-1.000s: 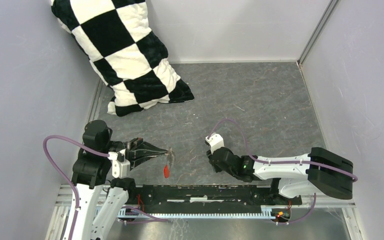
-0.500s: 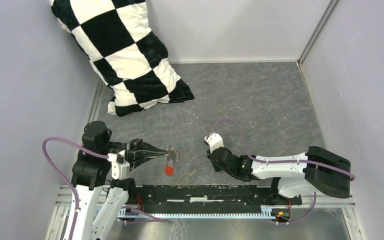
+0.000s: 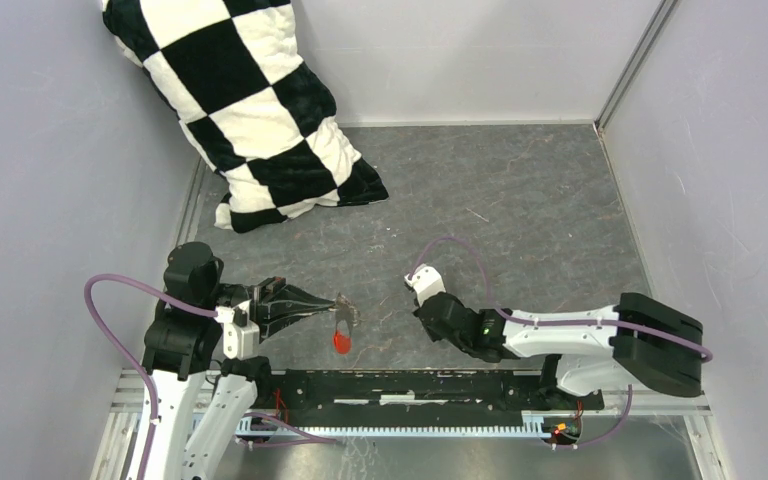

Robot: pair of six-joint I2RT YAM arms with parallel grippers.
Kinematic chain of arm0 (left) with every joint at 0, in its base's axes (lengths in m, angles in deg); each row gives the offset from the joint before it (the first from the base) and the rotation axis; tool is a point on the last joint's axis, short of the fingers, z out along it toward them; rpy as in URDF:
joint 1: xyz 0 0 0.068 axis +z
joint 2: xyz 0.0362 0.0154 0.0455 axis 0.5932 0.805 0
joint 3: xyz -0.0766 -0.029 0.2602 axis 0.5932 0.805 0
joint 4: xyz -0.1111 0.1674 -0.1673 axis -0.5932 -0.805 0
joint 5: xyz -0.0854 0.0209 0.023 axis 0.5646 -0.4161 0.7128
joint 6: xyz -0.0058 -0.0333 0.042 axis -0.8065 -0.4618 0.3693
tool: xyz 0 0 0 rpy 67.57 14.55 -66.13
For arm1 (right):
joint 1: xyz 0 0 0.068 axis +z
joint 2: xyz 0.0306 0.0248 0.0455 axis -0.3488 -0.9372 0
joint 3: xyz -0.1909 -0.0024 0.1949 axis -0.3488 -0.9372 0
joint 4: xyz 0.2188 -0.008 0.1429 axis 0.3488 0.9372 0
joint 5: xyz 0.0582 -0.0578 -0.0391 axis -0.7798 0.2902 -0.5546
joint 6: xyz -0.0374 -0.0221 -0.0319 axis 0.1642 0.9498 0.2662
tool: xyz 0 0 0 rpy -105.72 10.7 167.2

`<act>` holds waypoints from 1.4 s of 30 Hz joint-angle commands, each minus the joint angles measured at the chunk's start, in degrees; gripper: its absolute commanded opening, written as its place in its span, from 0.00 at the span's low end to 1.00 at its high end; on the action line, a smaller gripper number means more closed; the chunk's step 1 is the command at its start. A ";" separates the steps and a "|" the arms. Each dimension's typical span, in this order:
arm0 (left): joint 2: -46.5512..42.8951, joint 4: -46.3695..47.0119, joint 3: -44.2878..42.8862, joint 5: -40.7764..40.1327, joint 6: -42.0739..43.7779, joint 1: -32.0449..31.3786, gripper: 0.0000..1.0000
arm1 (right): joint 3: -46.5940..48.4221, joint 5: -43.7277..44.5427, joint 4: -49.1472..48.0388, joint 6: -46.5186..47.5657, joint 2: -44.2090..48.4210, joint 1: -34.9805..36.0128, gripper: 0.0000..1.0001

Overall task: Put the keys on the keyring
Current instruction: Pick up the key from the center of the board.

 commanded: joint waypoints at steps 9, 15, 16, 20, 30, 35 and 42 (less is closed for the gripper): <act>7.70 -3.47 1.99 5.53 -4.86 -0.19 0.02 | -0.89 -22.58 -10.82 40.43 29.00 2.03 0.01; 10.94 -4.32 1.43 5.53 -4.05 -1.46 0.02 | 7.68 -28.48 -4.54 50.75 27.08 4.55 0.01; 11.44 -4.34 1.18 5.53 -4.32 -1.93 0.02 | 8.88 -28.88 -4.08 51.92 26.28 5.16 0.01; 12.37 -4.32 0.93 5.47 -4.91 -3.34 0.02 | 13.03 -29.87 -4.19 56.09 24.19 6.59 0.01; 12.43 -4.28 0.15 5.36 -4.19 -4.06 0.02 | 18.72 -32.20 -7.90 62.46 20.17 7.08 0.01; 11.60 -4.23 0.10 5.40 -4.79 -4.14 0.02 | 19.73 -34.19 -8.41 63.60 18.69 7.11 0.01; 11.21 -4.23 0.34 5.37 -4.84 -4.15 0.02 | 19.84 -34.99 -10.04 63.42 18.12 7.19 0.01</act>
